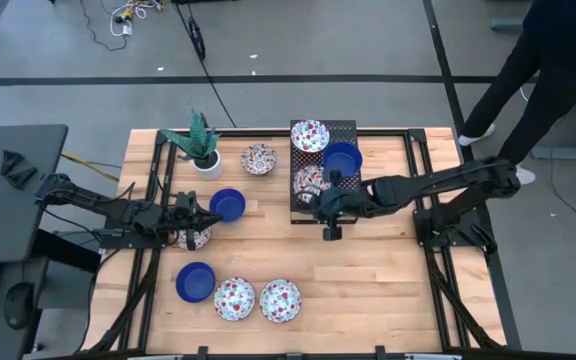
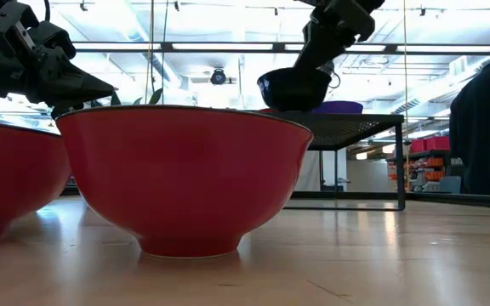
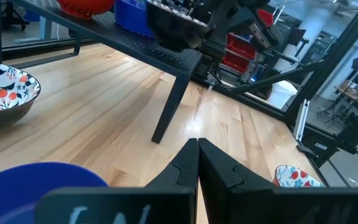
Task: Pick & Place Mini bowls
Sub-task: Put the bottom orange white bowl on the shelf
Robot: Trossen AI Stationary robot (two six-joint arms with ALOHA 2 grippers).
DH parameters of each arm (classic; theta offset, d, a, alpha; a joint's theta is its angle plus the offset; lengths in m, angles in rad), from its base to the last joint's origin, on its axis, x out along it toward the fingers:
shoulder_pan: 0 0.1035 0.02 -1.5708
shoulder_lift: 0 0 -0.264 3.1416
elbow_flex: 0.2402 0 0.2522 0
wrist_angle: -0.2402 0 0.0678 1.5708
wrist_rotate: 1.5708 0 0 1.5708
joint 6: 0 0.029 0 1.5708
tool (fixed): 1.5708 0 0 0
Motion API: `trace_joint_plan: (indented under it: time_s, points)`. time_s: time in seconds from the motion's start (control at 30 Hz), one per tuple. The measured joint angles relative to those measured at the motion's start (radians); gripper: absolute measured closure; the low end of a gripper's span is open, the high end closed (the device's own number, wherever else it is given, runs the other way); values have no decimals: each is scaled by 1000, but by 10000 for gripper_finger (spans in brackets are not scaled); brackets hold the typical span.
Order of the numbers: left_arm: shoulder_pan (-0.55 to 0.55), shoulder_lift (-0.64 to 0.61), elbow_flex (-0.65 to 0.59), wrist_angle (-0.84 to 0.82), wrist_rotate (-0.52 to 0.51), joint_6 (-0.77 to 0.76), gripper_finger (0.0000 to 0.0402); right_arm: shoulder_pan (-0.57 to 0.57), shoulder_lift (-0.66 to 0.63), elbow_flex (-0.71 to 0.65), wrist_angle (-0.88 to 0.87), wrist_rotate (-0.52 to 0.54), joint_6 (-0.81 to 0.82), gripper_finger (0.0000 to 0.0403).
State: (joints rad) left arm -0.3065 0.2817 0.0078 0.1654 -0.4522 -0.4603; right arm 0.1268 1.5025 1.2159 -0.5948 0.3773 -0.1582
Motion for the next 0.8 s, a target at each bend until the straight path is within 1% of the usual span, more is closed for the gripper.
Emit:
trace_joint_plan:
  time_s: [0.27, 0.37, 0.57, 0.73, 0.8]
  points:
    - [0, 0, 0, 0, 0, 0, 390, -1, 12, -1, -13, 4, -1, 393]
    - [0, 0, 0, 0, 0, 0, 390, -1, 15, -1, -13, 3, 3, 386]
    - [0, 0, 0, 0, 0, -1, 390, -1, 15, -1, -10, 7, 2, 355]
    - [0, 0, 0, 0, 0, 0, 390, -6, 15, -1, -10, 9, -16, 317]
    - [0, 0, 0, 0, 0, -1, 390, -10, 15, -1, -10, 32, -8, 299]
